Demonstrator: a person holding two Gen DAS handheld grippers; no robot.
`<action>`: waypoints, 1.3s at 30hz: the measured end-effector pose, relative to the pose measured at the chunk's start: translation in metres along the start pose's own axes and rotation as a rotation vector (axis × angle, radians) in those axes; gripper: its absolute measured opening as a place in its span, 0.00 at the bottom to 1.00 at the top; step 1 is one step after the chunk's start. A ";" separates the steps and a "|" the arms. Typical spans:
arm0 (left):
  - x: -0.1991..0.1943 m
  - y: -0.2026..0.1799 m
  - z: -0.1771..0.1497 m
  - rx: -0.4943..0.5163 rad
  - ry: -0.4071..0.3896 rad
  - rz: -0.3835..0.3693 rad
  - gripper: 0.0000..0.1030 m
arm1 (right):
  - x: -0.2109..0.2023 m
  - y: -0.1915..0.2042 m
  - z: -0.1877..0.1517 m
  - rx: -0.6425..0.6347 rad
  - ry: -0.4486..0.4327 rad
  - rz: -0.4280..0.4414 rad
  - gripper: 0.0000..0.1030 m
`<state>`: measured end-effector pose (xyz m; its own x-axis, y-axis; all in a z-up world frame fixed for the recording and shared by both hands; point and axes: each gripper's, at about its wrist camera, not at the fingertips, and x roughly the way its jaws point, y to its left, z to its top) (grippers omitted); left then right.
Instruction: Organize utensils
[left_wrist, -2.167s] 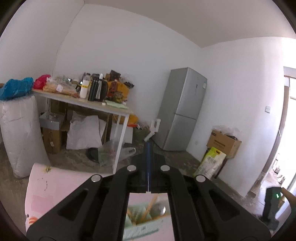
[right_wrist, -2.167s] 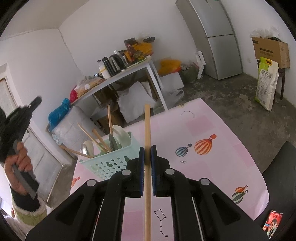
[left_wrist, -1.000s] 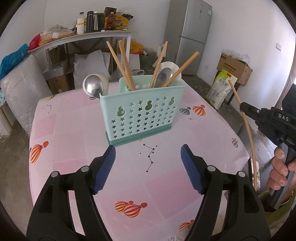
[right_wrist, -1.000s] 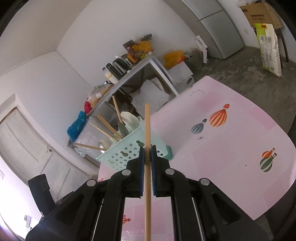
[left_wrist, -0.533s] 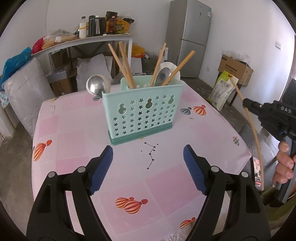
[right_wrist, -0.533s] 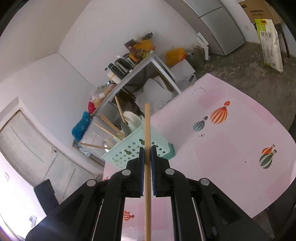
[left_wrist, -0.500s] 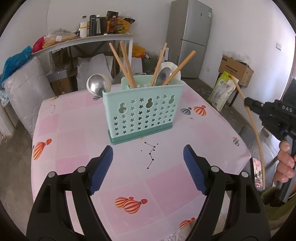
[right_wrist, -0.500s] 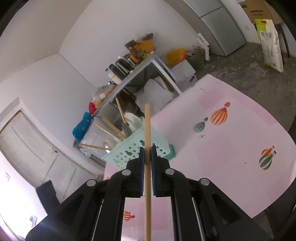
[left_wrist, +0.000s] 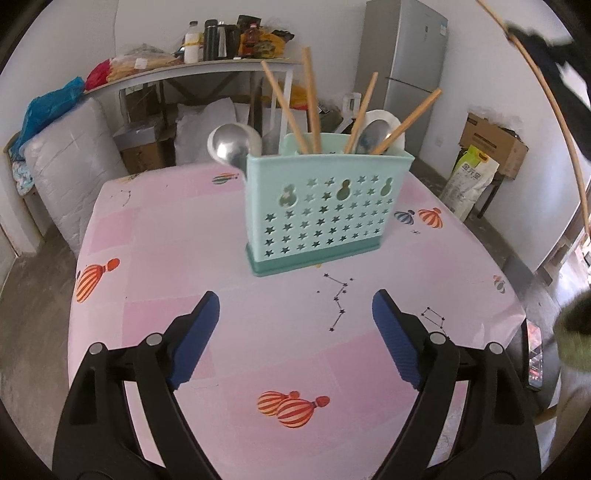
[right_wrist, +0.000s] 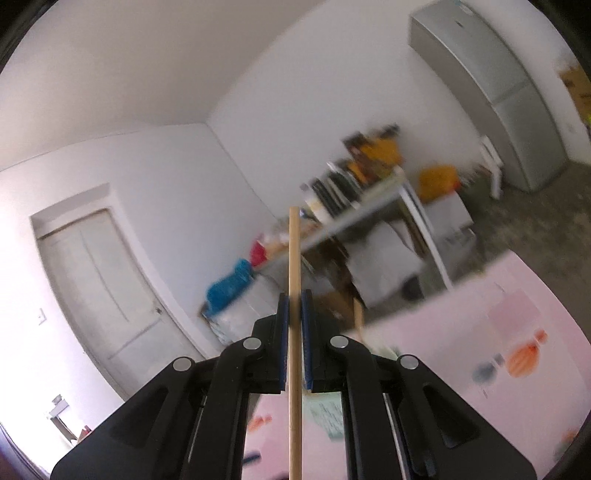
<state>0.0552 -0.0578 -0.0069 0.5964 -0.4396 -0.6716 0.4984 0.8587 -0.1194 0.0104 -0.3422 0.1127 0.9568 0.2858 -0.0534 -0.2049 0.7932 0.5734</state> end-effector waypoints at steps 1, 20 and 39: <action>0.000 0.003 0.000 -0.007 -0.001 -0.003 0.79 | 0.008 0.003 0.003 -0.012 -0.015 0.013 0.07; 0.002 0.049 -0.003 -0.094 -0.003 0.000 0.79 | 0.145 0.027 -0.020 -0.256 -0.095 -0.137 0.07; 0.002 0.070 -0.008 -0.158 -0.023 -0.003 0.79 | 0.179 0.022 -0.048 -0.351 -0.109 -0.277 0.07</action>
<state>0.0863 0.0040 -0.0224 0.6099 -0.4466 -0.6546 0.3961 0.8873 -0.2364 0.1670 -0.2481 0.0765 0.9976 -0.0063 -0.0684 0.0224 0.9712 0.2373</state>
